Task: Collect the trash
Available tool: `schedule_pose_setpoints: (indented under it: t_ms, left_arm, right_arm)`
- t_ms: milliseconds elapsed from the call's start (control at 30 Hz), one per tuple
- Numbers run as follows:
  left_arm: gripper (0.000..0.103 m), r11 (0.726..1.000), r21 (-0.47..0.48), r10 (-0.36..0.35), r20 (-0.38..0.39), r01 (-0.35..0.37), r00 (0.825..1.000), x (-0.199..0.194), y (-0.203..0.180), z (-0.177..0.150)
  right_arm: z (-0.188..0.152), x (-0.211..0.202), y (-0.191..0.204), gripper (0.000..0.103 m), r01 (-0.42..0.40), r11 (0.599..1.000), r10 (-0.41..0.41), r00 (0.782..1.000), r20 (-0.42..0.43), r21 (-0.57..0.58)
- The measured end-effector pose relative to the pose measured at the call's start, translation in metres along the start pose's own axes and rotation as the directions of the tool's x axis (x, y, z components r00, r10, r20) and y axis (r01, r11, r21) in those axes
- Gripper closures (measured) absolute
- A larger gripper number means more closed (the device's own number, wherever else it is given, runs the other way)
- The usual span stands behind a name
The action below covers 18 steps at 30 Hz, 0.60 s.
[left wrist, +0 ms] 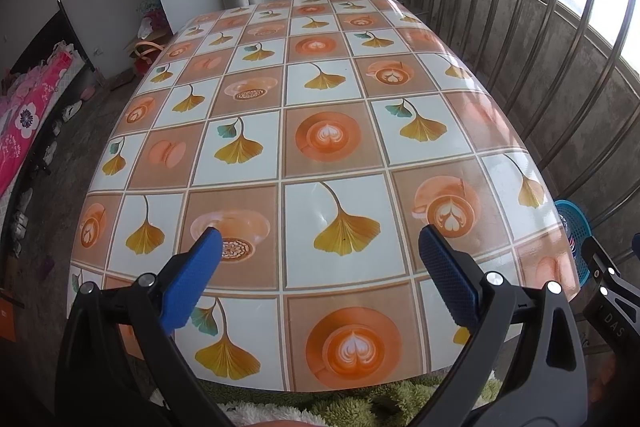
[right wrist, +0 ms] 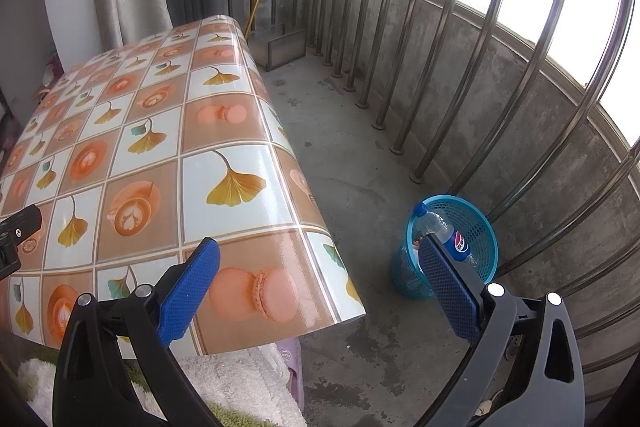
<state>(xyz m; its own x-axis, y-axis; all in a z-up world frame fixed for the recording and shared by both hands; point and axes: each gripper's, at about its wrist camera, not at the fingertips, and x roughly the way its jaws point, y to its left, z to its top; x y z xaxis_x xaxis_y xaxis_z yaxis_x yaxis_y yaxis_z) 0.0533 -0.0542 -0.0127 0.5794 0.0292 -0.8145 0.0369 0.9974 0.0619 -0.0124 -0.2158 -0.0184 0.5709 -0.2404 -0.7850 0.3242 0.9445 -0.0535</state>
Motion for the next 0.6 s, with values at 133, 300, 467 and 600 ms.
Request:
schedule_pose_setpoints:
  t_ms: [133, 300, 467, 600]
  left_arm:
    - [0.009, 1.0, -0.002, -0.002, -0.002, 0.002, 1.0, 0.0015, 0.0012, -0.0029]
    - [0.009, 1.0, -0.002, -0.001, -0.003, 0.001, 1.0, 0.0019, 0.0015, -0.0021]
    - [0.009, 1.0, -0.002, -0.002, -0.002, 0.002, 1.0, 0.0019, 0.002, -0.0023]
    - [0.009, 1.0, -0.002, -0.002, -0.003, 0.002, 1.0, 0.002, 0.0022, -0.0028]
  right_arm:
    - [0.0005, 0.0001, 0.0017, 0.006, 0.001, 1.0, -0.001, 1.0, 0.001, -0.001]
    - [0.0005, 0.0, 0.0022, 0.006, 0.0, 1.0, 0.0, 1.0, 0.0, -0.002]
    - [0.0008, -0.0001, 0.0018, 0.006, -0.001, 1.0, 0.001, 1.0, 0.0, -0.002]
    - [0.0008, 0.0, 0.0017, 0.006, -0.001, 1.0, 0.001, 1.0, 0.0, -0.001]
